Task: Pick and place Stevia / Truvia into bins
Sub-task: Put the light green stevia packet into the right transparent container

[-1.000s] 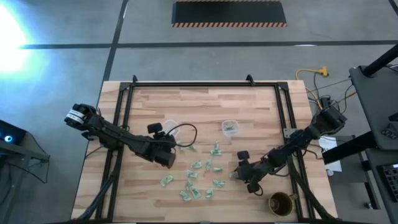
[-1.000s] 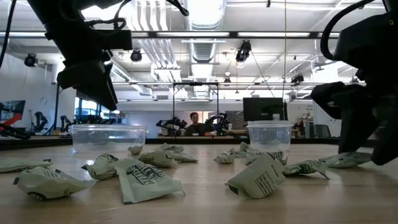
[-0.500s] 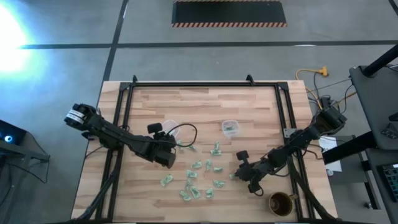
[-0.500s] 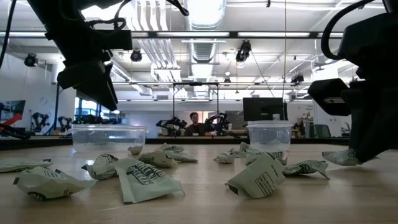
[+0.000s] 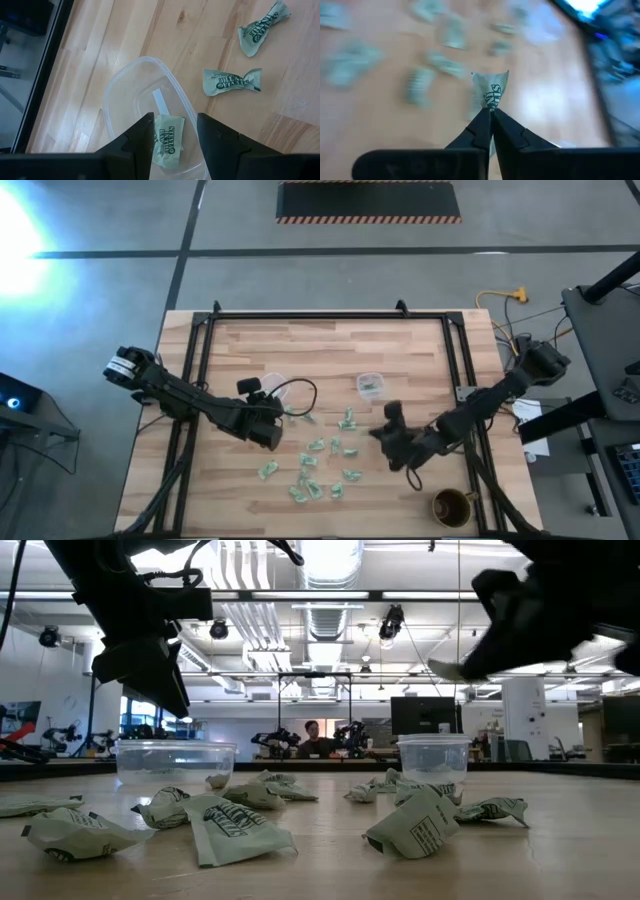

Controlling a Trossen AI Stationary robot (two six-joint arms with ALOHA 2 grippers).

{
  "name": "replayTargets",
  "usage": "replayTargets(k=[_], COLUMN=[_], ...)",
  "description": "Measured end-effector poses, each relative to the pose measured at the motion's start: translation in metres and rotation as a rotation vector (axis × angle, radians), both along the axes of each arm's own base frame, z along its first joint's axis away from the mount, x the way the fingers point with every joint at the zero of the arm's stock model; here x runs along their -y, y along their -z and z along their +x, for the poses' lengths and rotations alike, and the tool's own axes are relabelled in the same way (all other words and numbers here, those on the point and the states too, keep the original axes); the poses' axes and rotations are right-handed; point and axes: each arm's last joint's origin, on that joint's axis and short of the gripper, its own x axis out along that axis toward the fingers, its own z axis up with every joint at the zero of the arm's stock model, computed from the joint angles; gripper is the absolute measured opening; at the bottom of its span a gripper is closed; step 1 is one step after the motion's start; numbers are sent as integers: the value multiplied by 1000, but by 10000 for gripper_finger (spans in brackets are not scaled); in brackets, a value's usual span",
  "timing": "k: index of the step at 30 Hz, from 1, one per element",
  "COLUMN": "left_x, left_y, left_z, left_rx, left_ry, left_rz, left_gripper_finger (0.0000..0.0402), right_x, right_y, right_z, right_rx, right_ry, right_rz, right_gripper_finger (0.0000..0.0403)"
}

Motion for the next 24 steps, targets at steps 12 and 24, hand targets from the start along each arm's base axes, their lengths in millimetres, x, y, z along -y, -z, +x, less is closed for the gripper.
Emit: replayTargets(k=[12,24], left_x=[0,0], left_y=[0,0], left_z=[0,0], left_rx=[2,0], left_ry=[0,4], left_rz=[-1,1], left_gripper_finger=[132,132], right_x=[89,121], right_y=[-24,-11], right_z=[10,13], right_rx=[-11,-70], right_ry=[295,413], right_rz=[113,169], right_gripper_finger=[9,9])
